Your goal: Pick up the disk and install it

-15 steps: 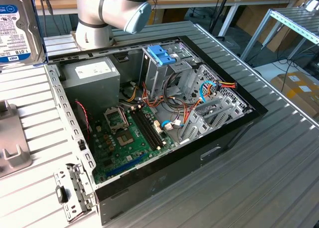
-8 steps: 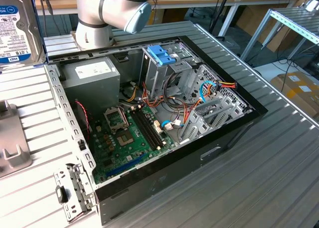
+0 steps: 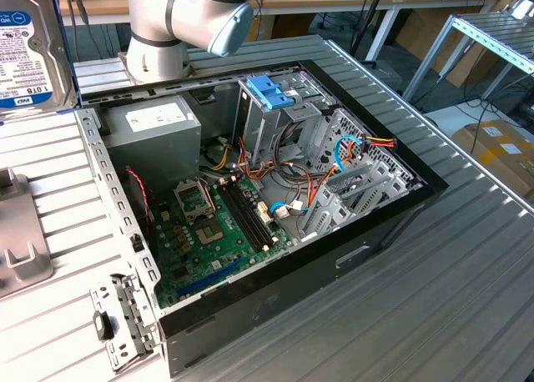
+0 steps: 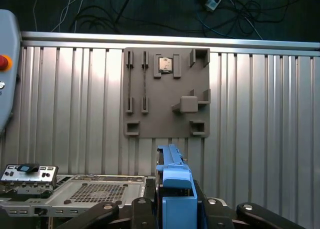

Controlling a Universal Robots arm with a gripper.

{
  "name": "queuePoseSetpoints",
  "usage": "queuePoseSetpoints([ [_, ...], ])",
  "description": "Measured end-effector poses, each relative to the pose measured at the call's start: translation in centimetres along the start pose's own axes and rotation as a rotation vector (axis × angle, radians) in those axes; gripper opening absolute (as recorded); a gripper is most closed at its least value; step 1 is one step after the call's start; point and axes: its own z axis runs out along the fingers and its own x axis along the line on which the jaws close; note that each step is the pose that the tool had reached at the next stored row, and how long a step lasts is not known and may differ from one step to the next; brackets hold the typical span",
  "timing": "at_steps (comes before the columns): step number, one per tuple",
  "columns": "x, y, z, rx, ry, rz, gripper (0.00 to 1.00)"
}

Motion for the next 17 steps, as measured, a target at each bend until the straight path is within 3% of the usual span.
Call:
queuePoseSetpoints([
  [17,0.63,0.01,0.02,0.0,0.0,0.0,0.37],
])
